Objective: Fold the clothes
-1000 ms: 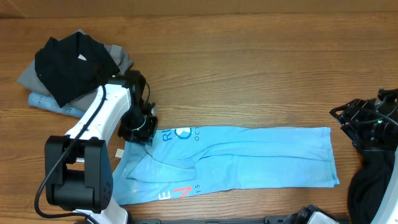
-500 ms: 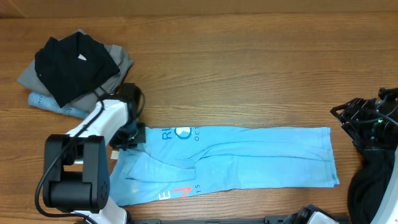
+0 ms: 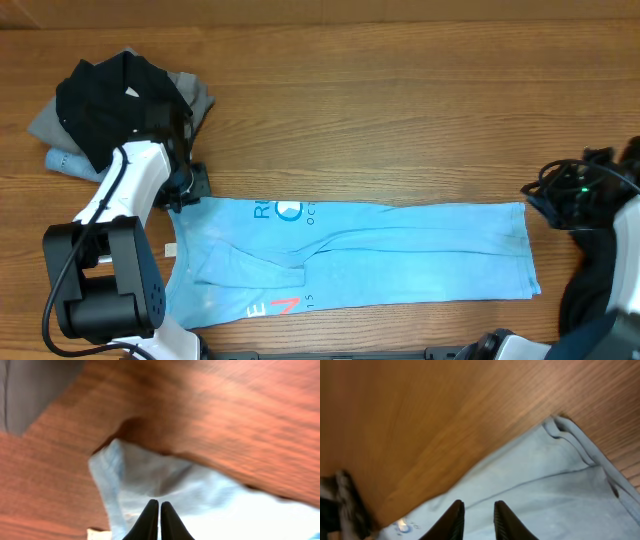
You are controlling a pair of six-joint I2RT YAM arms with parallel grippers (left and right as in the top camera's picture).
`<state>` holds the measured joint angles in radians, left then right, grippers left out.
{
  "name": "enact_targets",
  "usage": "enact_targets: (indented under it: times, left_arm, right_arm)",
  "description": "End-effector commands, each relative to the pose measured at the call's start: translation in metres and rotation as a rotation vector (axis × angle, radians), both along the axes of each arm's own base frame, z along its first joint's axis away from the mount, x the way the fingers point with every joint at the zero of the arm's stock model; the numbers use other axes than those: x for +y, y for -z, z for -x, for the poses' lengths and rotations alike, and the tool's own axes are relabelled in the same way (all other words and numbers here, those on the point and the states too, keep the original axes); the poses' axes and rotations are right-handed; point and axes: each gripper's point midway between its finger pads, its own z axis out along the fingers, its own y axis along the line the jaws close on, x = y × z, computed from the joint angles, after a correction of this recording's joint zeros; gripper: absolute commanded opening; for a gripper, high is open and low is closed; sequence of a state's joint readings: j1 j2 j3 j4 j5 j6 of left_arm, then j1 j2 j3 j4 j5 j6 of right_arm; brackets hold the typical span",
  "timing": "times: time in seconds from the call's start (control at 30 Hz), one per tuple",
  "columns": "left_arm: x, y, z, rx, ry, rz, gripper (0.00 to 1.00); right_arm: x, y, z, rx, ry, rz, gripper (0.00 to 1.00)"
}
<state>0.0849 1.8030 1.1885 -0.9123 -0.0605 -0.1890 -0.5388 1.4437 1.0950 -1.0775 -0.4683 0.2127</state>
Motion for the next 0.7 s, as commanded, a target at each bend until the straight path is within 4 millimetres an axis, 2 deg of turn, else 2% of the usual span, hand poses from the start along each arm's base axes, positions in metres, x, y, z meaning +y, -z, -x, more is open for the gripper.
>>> enact_targets:
  times: [0.0, 0.03, 0.17, 0.23, 0.3, 0.37, 0.43, 0.53, 0.67]
  left_arm:
    - [-0.035, -0.006, -0.013, -0.038, 0.132, 0.182, 0.08]
    - [-0.048, -0.008, -0.013, -0.045, 0.188, 0.245, 0.1]
    - [-0.079, -0.012, 0.0, -0.02, 0.339, 0.368, 0.17]
    - [-0.089, -0.009, 0.008, 0.003, 0.382, 0.374, 0.19]
    - [-0.101, 0.0, 0.017, 0.02, 0.432, 0.376, 0.2]
    - [-0.107, 0.011, 0.023, 0.025, 0.45, 0.376, 0.19]
    - [-0.108, 0.019, 0.03, 0.036, 0.446, 0.378, 0.22]
    - [-0.105, 0.03, 0.04, 0.06, 0.44, 0.365, 0.23]
    - [-0.105, 0.041, 0.034, 0.006, 0.438, 0.358, 0.22]
  right_arm:
    - [-0.003, 0.05, 0.005, 0.155, 0.069, -0.007, 0.09]
    - [-0.009, 0.069, 0.012, 0.244, 0.121, 0.015, 0.07]
    - [-0.004, 0.102, 0.018, 0.365, 0.12, -0.003, 0.05]
    - [-0.001, 0.118, 0.016, 0.391, 0.116, -0.012, 0.05]
    - [-0.002, 0.145, 0.009, 0.398, 0.175, -0.014, 0.05]
    - [-0.014, 0.163, -0.005, 0.361, 0.254, 0.023, 0.04]
    - [-0.027, 0.171, -0.019, 0.319, 0.308, 0.058, 0.04]
    - [-0.037, 0.172, -0.037, 0.247, 0.354, 0.064, 0.04]
    - [-0.038, 0.168, -0.045, 0.218, 0.35, 0.057, 0.04]
